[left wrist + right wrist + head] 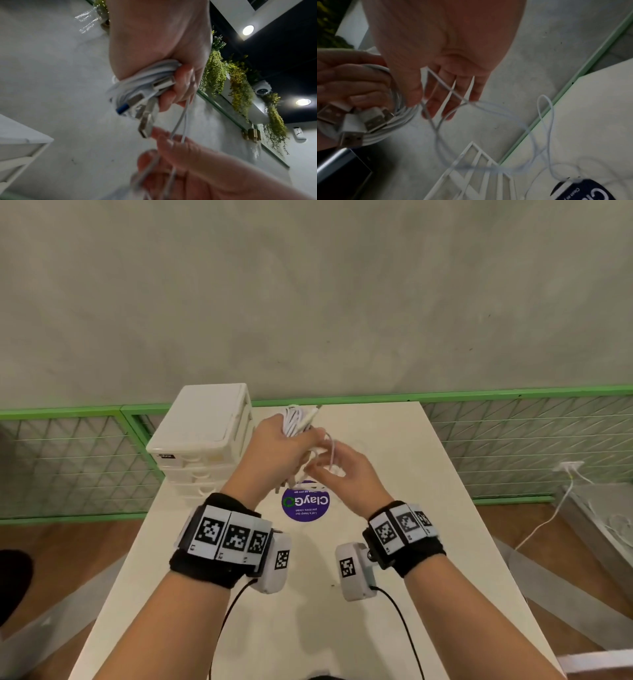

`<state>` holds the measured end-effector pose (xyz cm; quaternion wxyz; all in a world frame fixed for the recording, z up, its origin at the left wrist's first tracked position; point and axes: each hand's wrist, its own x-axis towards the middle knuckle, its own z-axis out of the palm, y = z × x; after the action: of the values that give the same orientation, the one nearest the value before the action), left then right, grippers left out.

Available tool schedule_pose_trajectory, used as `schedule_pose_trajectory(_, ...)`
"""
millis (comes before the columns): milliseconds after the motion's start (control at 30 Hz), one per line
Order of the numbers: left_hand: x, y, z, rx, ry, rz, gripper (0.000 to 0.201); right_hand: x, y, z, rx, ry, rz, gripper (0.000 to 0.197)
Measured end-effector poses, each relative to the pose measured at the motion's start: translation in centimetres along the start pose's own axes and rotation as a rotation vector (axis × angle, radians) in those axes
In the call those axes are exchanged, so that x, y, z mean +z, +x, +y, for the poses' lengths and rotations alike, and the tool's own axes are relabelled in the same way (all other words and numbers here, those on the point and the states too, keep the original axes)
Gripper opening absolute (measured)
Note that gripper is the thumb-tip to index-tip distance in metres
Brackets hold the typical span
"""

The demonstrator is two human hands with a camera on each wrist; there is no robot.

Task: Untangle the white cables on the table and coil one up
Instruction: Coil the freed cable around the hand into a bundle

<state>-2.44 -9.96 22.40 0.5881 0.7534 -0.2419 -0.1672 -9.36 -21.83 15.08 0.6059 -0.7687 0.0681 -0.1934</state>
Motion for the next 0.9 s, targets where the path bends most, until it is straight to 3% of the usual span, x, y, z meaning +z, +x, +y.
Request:
schedule_pose_trajectory(100, -1.4, 0.1, 0.1, -0.004, -0.028, 0.060, 0.014, -0.8, -0.2, 1.3, 0.052, -0.062, -0.077, 0.006)
schedule_pose_trajectory(167, -3.3, 0.1, 0.0, -0.016, -0.102, 0.156, 0.012, -2.4, -0.6, 3.2, 0.093, -0.234, -0.134, 0.009)
schedule_pose_trajectory(267, -5.8, 0.1, -0.7, -0.010, -0.066, 0.189, 0.016, -4.3, -1.5, 4.8, 0.196, -0.225, -0.104, 0.021)
schedule_pose_trajectory(333, -6.4, 0.2, -1.0, -0.044, 0.103, 0.094, 0.025, -5.3, -1.7, 4.7, 0.187, -0.196, 0.002, 0.024)
schedule_pose_trajectory(433, -5.6, -0.3, -1.6, -0.164, 0.659, -0.225, 0.047, -7.5, -1.4, 4.4, 0.144, -0.183, 0.201, 0.016)
schedule_pose_trajectory(500, -4.9, -0.4, -2.7, -0.257, 0.766, -0.315, 0.055, -9.0, -1.1, 4.4, 0.127, -0.250, 0.257, 0.006)
schedule_pose_trajectory(700, -5.5, 1.2, -3.7, -0.197, 0.359, -0.017, 0.037, -11.1, -2.2, 5.0, 0.227, -0.296, 0.204, 0.012)
schedule_pose_trajectory(833, -6.3, 2.2, -3.6, -0.159, -0.064, 0.234, 0.031, -11.3, -3.4, 6.4, 0.281, -0.303, 0.287, 0.002)
schedule_pose_trajectory(900, -6.6, 2.5, -3.7, -0.146, -0.231, 0.326, 0.029, -12.0, -3.8, 7.6, 0.335, -0.339, 0.354, 0.012)
